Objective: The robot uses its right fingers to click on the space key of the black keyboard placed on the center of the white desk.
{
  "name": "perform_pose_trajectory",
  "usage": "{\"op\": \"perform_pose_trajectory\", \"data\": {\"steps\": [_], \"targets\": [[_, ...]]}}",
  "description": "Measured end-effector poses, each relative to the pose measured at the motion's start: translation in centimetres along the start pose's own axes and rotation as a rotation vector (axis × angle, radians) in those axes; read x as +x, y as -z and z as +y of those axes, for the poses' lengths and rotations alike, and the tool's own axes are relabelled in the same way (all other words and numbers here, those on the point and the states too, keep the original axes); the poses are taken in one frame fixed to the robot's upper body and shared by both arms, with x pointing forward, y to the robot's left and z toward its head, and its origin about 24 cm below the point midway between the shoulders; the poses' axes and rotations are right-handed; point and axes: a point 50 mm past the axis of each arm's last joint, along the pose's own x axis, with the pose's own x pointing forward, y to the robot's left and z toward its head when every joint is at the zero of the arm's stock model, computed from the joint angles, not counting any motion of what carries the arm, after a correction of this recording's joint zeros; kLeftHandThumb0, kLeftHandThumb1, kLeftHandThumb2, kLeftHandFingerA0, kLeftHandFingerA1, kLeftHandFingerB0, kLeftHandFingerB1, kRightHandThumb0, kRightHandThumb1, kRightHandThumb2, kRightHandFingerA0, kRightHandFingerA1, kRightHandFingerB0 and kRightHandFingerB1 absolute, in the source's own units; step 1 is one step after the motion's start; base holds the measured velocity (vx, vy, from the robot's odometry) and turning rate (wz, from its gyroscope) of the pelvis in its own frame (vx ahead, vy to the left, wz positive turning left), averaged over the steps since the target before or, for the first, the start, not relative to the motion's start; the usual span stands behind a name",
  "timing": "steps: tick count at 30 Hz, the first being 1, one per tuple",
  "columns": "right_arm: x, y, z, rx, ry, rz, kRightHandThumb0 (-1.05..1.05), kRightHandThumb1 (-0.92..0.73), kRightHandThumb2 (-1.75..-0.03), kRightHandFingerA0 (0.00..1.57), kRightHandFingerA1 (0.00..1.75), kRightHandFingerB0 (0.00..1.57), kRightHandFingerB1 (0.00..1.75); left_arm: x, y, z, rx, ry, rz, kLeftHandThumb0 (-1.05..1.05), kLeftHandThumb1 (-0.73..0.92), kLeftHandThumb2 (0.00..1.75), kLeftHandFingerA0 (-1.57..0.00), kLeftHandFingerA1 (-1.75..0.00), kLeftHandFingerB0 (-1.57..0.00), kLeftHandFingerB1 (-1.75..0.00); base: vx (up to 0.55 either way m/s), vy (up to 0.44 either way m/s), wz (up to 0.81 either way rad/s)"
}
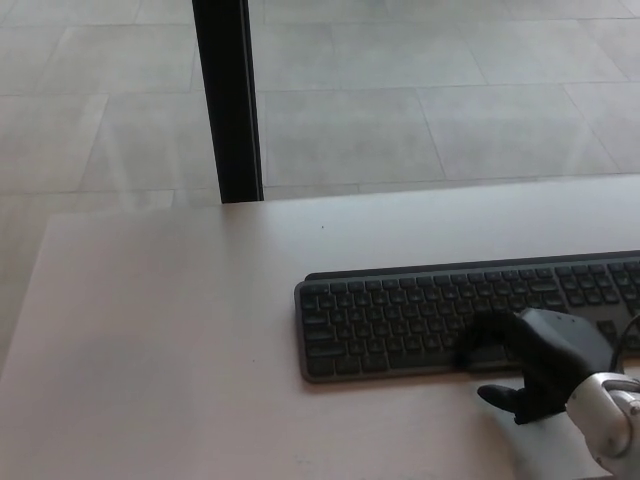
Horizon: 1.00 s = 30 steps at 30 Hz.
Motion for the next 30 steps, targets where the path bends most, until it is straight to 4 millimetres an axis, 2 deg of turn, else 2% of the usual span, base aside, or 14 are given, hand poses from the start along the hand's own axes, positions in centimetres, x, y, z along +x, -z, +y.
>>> {"op": "perform_pose_trajectory", "data": {"steps": [1,5,6,8,10,14,16,22,23,30], "targets": [[0.0,0.0,0.0,-0.003,0.001,0.003,-0.37,-0.57,-0.60,0.83,1.51,0.64,0.53,0.0,0.0,0.0,0.000,0.000,-0.001,-0.52,0.60,0.58,-0.82,-0.76,-0.75,-0.60,0.00,0.000,0.00],[0.1,-0.1,0.0,-0.007,0.003,0.008,-0.35,-0.57,-0.61,0.85,1.52,0.66,0.54,0.0,0.0,0.1,0.006,-0.001,-0.002,-0.53,0.59,0.58,-0.81,-0.79,-0.74,-0.60,0.00,0.000,0.00],[0.1,-0.1,0.0,-0.008,0.004,0.009,-0.36,-0.58,-0.57,0.88,1.50,0.66,0.51,0.0,0.0,0.1,0.004,-0.001,-0.002,-0.52,0.60,0.57,-0.83,-0.79,-0.79,-0.64,0.00,0.000,0.00],[0.2,-0.2,-0.1,-0.009,0.004,0.010,-0.38,-0.57,-0.60,0.86,1.48,0.66,0.52,0.0,0.0,0.1,0.003,-0.001,-0.003,-0.51,0.61,0.58,-0.80,-0.73,-0.76,-0.61,0.00,0.000,0.00],[0.2,-0.2,-0.1,-0.011,0.003,0.011,-0.34,-0.56,-0.61,0.86,1.54,0.66,0.53,0.0,0.0,0.1,0.003,-0.001,-0.003,-0.50,0.62,0.58,-0.76,-0.70,-0.73,-0.58,0.00,0.000,0.00],[0.2,-0.4,0.0,-0.021,-0.002,-0.002,-0.36,-0.57,-0.62,0.89,1.46,0.67,0.54,0.0,-0.1,0.0,0.003,0.001,-0.005,-0.50,0.61,0.58,-0.73,-0.69,-0.70,-0.57,0.00,0.000,0.00],[0.2,-0.5,0.1,-0.026,-0.003,-0.011,-0.36,-0.57,-0.62,0.89,1.44,0.66,0.50,0.0,-0.1,-0.1,-0.002,0.003,-0.007,-0.50,0.61,0.58,-0.73,-0.70,-0.74,-0.59,0.00,0.000,0.00],[0.0,-1.1,0.5,-0.039,-0.013,-0.047,-0.33,-0.60,-0.61,0.91,1.45,0.65,0.49,0.0,-0.3,-0.2,-0.013,0.005,-0.010,-0.50,0.62,0.59,-0.75,-0.70,-0.72,-0.59,0.00,0.000,0.00],[0.0,-1.2,0.6,-0.042,-0.016,-0.055,-0.33,-0.61,-0.58,0.90,1.39,0.65,0.47,0.0,-0.3,-0.2,-0.013,0.005,-0.010,-0.50,0.63,0.59,-0.72,-0.70,-0.72,-0.59,0.00,0.000,0.00],[-0.8,-1.8,1.5,-0.075,-0.029,-0.107,-0.33,-0.63,-0.59,0.87,1.42,0.64,0.48,0.0,-0.3,-0.4,-0.011,0.011,-0.012,-0.51,0.62,0.58,-0.77,-0.73,-0.71,-0.59,0.00,0.000,0.00]]}}
